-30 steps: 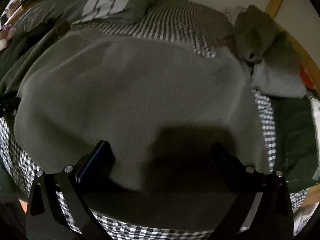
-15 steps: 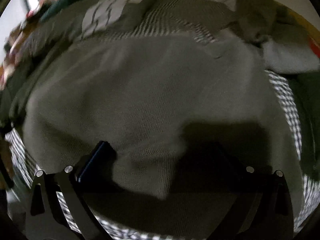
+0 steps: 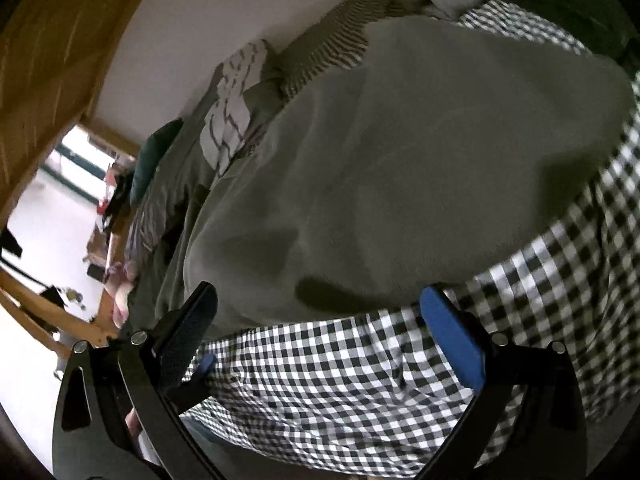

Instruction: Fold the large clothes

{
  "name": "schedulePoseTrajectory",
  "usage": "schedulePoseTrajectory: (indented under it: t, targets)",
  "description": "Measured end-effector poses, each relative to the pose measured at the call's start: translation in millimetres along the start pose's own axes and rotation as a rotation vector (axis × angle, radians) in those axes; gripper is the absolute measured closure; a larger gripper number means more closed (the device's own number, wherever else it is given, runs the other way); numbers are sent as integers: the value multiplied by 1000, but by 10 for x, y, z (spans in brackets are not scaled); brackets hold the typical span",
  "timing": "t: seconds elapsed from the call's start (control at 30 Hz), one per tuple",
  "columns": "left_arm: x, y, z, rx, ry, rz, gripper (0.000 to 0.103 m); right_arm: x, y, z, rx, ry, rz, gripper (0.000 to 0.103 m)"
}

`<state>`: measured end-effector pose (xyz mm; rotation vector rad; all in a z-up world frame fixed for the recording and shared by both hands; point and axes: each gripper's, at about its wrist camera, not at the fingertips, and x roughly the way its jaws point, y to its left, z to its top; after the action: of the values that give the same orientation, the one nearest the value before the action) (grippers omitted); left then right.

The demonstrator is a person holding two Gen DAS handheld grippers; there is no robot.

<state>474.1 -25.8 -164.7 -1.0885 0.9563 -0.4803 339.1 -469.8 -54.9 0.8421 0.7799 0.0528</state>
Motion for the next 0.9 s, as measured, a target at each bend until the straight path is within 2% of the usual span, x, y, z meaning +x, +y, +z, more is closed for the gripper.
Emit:
schedulePoseTrajectory:
  t: [0.23, 0.37, 0.43, 0.5, 0.57, 0.6, 0.67, 0.77, 0.9]
  targets:
    - [214, -68, 417, -93, -62, -6, 5, 14, -176, -53, 63, 4, 14, 3]
    - [397, -161, 543, -96, -30, 102, 5, 4, -278, -47, 98, 5, 22, 2]
    - [421, -239, 555, -72, -27, 109, 6, 0, -328, -46, 116, 1, 34, 2]
    - [408, -265, 569, -59, -33, 107, 22, -16, -382, -41, 142, -4, 67, 2]
    - [362, -218, 586, -82, -49, 118, 64, -24, -426, -52, 177, -11, 120, 3]
    - [339, -146, 615, -108, -50, 110, 70, -35, -442, -54, 187, -18, 134, 3]
    - [314, -45, 614, -160, -42, 50, 75, -51, -471, -63, 205, -38, 146, 3]
    - [294, -76, 619, -160, -42, 8, 78, -33, -586, -50, 272, -64, 198, 3]
    - [279, -269, 700, -142, -48, -63, 79, 117, -745, 3, 405, -26, 218, 3]
